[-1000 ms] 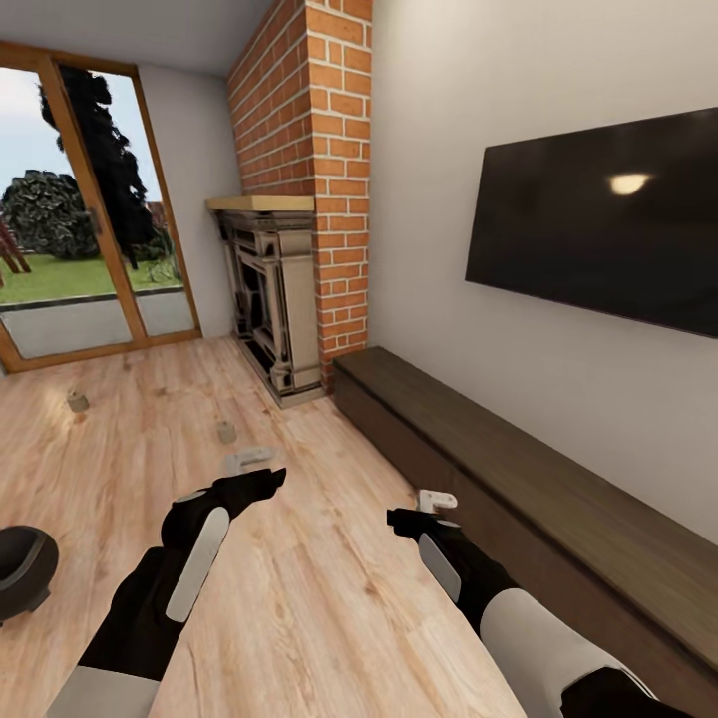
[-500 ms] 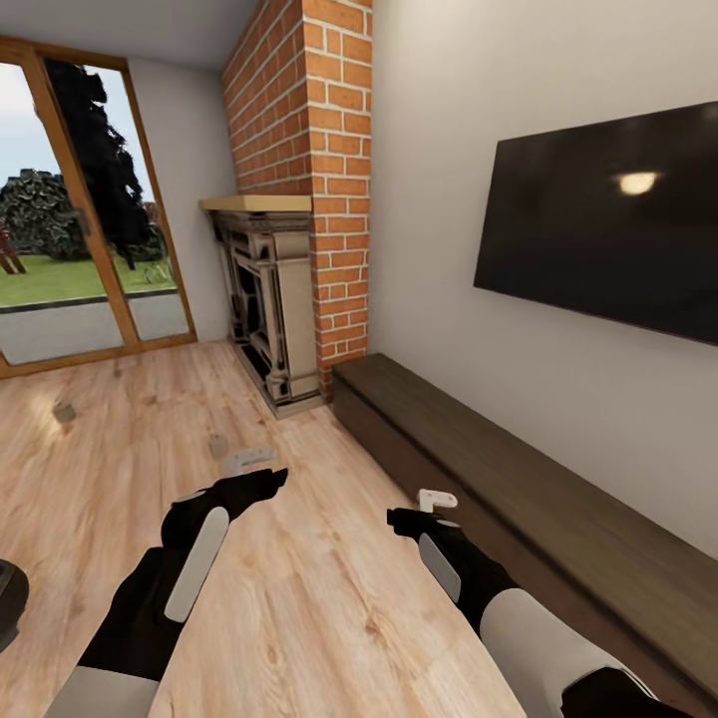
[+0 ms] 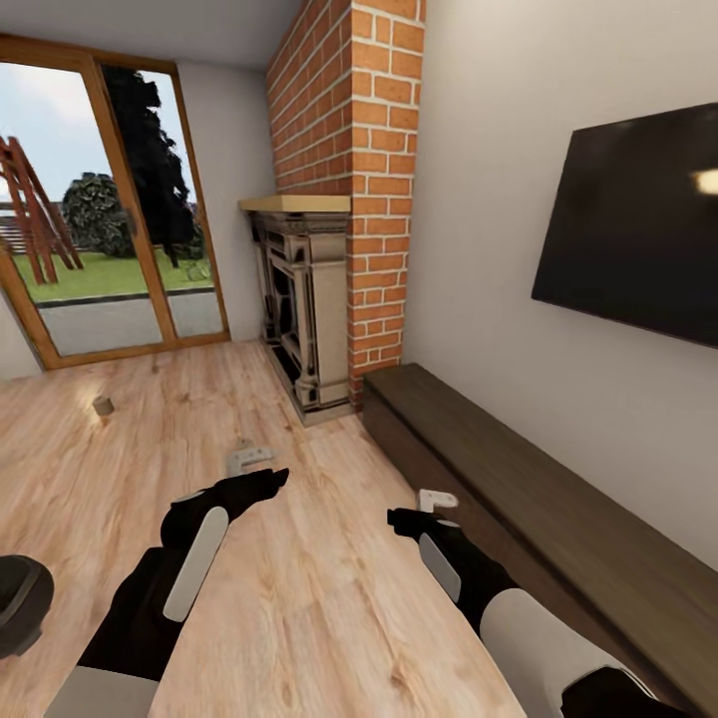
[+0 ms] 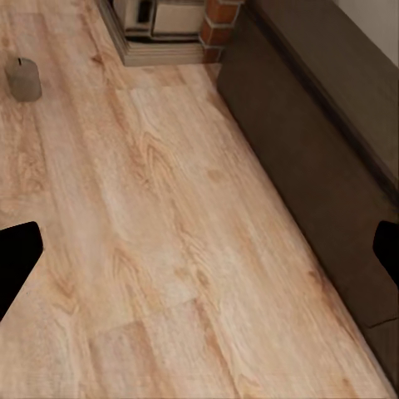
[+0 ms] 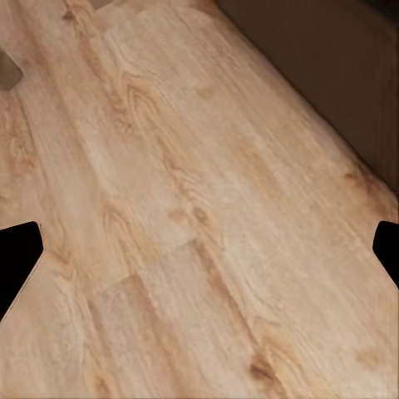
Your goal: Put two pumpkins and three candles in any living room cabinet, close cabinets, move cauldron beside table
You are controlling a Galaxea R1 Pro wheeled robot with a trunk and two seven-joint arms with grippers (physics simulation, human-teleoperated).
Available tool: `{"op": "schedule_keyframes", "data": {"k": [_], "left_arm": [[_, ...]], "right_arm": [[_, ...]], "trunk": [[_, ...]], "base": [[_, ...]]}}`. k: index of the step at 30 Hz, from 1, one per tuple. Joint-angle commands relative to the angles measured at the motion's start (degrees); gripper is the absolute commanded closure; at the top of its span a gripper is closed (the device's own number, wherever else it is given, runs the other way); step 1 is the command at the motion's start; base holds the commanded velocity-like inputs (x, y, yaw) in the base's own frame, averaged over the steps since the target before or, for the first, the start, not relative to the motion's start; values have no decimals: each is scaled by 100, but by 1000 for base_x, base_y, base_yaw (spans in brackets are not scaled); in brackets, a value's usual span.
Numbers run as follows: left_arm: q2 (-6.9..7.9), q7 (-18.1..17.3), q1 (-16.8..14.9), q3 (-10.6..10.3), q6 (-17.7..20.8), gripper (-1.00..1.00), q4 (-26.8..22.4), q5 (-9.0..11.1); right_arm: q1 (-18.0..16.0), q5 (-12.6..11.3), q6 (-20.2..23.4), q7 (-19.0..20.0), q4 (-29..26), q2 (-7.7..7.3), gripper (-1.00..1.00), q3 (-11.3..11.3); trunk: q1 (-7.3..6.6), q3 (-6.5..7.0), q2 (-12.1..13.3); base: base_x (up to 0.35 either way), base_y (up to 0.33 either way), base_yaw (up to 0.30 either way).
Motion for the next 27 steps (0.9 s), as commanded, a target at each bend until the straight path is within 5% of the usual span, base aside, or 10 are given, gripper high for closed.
{"op": "schedule_keyframes", "data": {"k": [1,27], "left_arm": [[5,57,-5,-12,12,-100,-5,60],[2,57,-5,-10,12,-100,3,61]], "right_arm": [[-4,-54,21,-54,-12,-6,-100,44],[-4,-54,21,-59,-14,-6,-100,44]], "trunk": [[3,-6,-3],[3,-6,-3]], "base": [[336,0,286],[336,0,287]]}}
